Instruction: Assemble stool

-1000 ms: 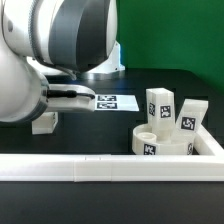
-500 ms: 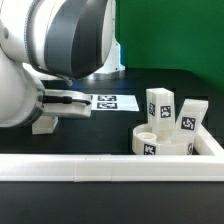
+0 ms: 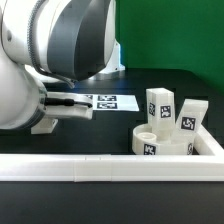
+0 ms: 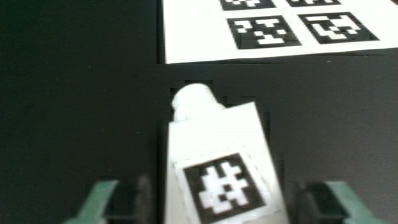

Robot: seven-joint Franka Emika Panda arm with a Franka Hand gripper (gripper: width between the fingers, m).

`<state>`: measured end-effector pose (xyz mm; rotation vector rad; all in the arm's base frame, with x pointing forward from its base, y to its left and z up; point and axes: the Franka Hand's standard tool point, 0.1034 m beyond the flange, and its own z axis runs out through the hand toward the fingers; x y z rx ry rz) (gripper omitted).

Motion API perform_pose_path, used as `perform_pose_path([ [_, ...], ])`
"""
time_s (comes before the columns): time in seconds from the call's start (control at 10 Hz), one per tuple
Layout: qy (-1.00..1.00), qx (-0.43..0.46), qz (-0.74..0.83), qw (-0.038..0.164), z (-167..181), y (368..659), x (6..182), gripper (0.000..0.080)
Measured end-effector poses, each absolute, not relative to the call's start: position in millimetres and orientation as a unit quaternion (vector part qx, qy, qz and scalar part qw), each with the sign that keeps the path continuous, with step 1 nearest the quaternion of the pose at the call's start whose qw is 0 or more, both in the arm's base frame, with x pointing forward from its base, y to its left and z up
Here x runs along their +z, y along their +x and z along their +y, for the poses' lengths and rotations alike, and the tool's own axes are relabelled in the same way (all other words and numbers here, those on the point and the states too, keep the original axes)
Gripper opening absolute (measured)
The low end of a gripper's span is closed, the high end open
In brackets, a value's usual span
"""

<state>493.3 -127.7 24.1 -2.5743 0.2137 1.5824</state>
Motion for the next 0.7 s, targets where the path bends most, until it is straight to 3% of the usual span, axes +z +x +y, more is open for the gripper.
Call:
perform_pose_path([
  [0.1, -0.848, 0.522, 0.070, 0.056, -128, 493, 24.1, 0.0320],
  [0.4, -0.849, 0.520, 0.072, 0.056, -127, 495, 27.8, 0.0320],
  [0.7, -0.847, 0.517, 0.120, 0.034, -98, 504, 67.9, 0.0321],
])
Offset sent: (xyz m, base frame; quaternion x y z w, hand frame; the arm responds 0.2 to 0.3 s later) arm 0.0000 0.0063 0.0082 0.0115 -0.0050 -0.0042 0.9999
